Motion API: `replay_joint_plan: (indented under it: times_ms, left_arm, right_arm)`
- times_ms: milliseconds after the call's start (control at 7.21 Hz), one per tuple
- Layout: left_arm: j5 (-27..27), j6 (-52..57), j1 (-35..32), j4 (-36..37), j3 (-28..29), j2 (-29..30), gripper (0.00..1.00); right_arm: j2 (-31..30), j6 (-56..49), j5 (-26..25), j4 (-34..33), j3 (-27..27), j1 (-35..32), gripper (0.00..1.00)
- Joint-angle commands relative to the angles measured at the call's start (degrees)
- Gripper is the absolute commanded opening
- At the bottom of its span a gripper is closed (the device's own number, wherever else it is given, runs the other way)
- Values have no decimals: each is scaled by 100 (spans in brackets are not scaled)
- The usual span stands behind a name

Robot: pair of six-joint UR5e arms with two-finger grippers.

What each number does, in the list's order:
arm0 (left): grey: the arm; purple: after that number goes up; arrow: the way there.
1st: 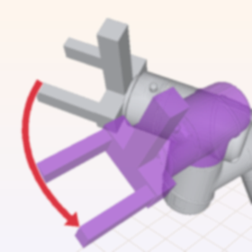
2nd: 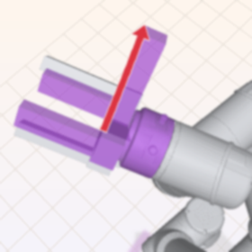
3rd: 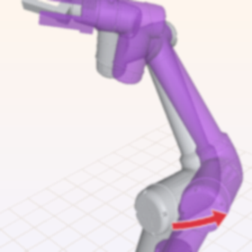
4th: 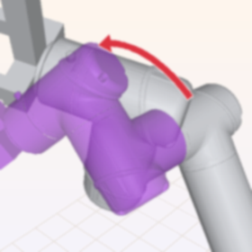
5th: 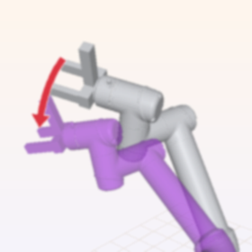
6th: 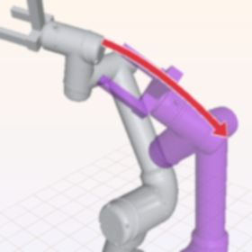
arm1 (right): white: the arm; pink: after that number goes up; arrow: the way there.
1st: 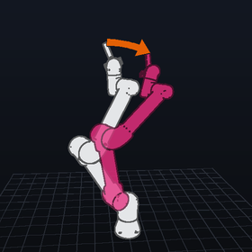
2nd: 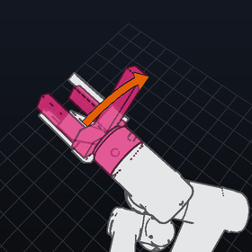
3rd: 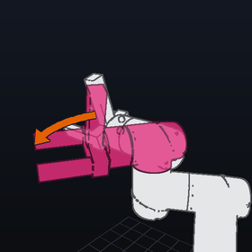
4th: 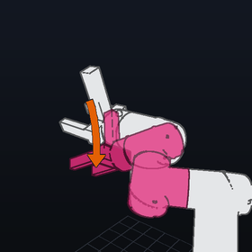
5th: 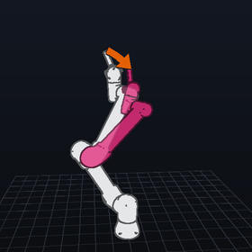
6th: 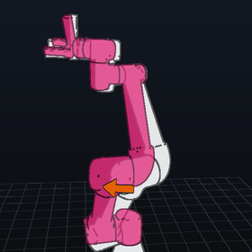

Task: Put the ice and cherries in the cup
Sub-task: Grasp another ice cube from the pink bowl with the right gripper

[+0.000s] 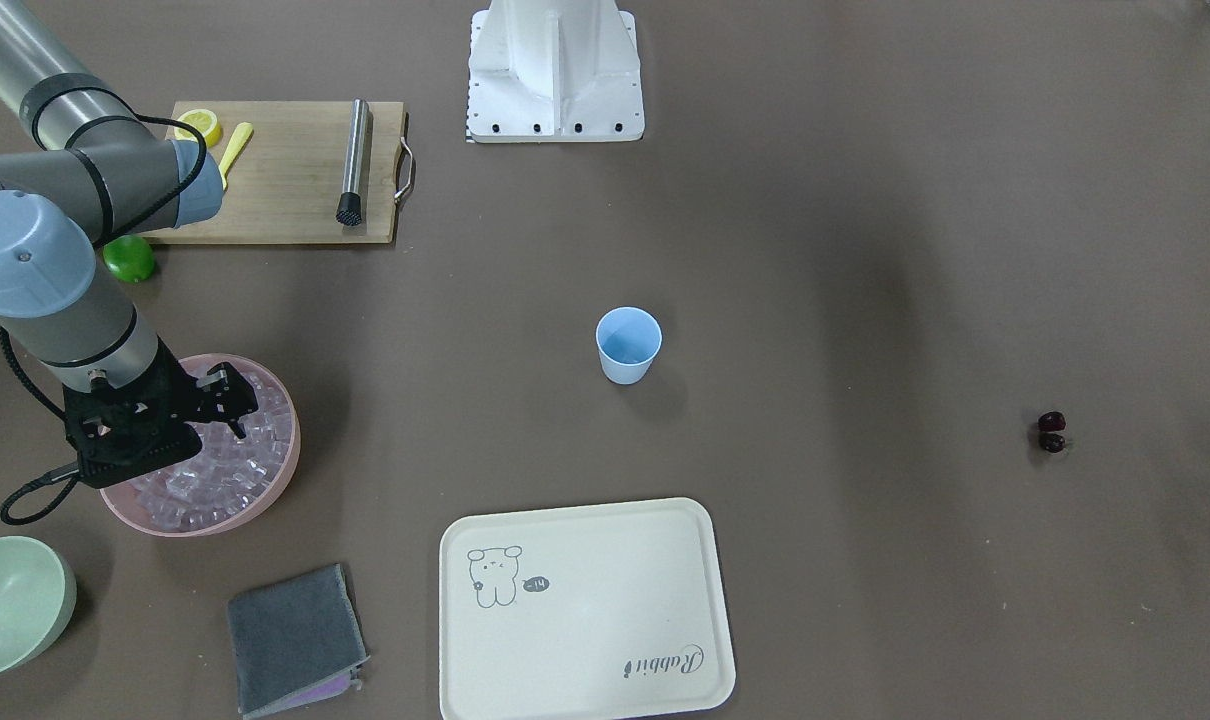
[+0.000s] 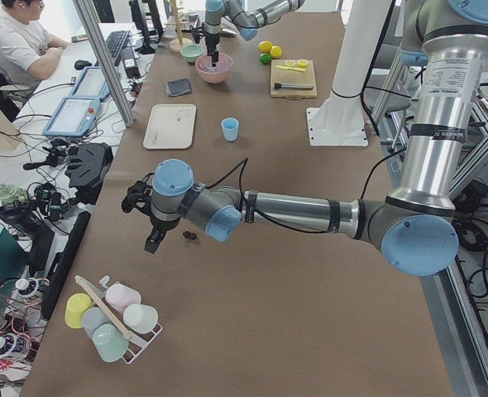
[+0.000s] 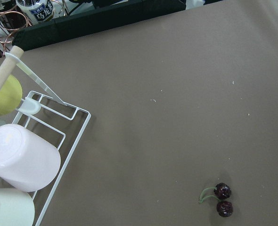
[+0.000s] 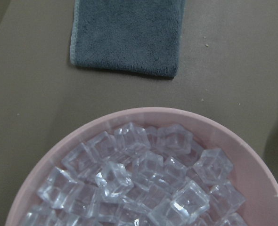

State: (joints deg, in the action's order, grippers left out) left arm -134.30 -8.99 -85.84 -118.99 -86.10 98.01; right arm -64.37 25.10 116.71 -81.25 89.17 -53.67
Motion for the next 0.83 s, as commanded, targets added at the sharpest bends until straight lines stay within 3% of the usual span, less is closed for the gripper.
replay_joint_plan:
  times_ms: [0, 694]
  left_arm:
    - [0, 3, 6, -37, -29, -97, 98]
    - [0, 46, 6, -239, -47, -178, 98]
  right_arm:
    - [-110, -66, 80, 222, -40, -3, 99]
    - [-32, -119, 28, 303, -355, 24, 98]
